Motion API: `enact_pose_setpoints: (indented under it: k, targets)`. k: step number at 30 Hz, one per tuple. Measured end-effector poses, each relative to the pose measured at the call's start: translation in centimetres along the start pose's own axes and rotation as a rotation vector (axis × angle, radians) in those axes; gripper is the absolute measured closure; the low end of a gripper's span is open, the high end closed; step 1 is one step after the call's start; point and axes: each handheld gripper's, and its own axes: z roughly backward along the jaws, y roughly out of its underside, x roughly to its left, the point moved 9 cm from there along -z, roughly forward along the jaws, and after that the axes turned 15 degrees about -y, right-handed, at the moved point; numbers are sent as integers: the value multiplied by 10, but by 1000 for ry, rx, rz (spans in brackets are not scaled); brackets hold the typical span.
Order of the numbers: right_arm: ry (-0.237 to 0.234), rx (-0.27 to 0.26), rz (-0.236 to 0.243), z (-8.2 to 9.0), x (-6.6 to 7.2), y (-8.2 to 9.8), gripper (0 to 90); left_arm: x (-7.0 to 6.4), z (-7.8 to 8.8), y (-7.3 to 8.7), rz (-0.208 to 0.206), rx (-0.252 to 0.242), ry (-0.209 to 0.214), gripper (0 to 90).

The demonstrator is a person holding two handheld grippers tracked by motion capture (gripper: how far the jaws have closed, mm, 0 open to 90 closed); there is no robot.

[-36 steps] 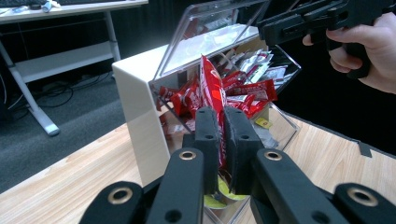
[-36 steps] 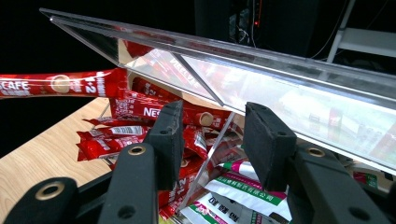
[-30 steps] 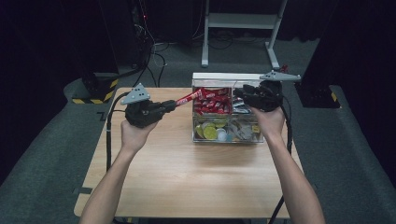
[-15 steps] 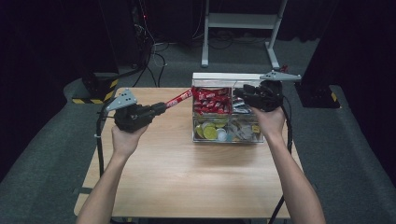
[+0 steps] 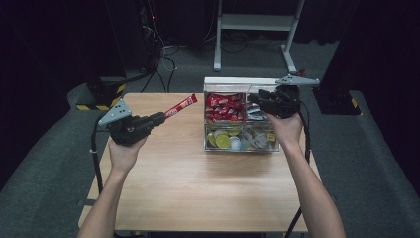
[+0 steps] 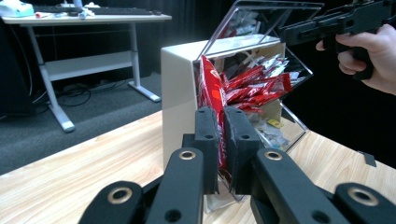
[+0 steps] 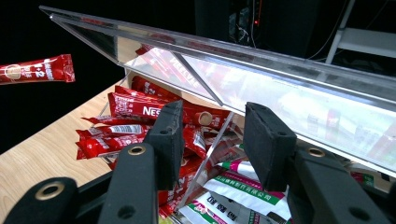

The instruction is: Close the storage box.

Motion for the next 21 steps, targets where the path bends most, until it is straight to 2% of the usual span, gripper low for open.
enact_pose_setpoints:
  k: [5,9,17,21]
  targets:
    - [5,1,0,0,0,0,577,8,5,5,12,-2,-24,848]
    - [9,0,2,0,1,1,575,12,9,12,-22,4,-80,847]
    - [0,-5,0,0,0,0,577,18,11,26,-32,40,-122,847]
    - [3,-2,3,0,0,0,578,19,12,40,-45,57,-151,847]
